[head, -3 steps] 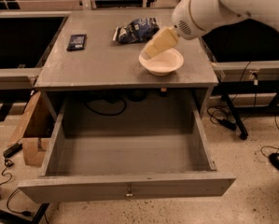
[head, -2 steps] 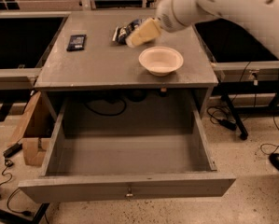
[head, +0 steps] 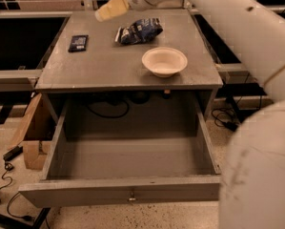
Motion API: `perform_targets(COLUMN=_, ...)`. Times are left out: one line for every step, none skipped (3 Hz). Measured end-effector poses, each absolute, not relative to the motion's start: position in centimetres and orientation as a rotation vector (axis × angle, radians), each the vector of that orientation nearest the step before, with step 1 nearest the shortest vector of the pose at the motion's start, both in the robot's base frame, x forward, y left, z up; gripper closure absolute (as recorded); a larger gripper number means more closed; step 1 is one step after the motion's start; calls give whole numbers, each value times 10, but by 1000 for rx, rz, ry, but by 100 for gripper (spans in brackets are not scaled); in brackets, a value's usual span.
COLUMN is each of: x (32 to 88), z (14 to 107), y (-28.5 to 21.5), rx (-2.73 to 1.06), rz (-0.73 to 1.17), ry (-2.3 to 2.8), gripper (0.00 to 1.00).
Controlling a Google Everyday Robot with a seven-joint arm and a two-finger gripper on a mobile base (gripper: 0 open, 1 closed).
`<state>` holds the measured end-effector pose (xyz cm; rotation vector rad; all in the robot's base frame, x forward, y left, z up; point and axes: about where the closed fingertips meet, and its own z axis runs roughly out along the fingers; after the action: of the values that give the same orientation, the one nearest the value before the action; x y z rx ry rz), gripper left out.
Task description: Place rxbar blueberry into top drawer
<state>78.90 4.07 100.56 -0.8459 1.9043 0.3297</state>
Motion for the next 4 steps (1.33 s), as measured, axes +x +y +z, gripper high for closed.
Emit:
perform_targets(x=796, z=1027, y=49, rx=-830, rz=343, ry=1872, gripper=0)
perform_targets(x=797, z=1027, y=49, rx=-830, rz=343, ry=1873, gripper=0)
perform_targets(x=827, z=1016, y=62, rx=-776, rz=384, ry=1885, gripper=0)
perform_targets(x=871, z=1000, y=90, rx=-684, rz=409, ry=1923, gripper=0)
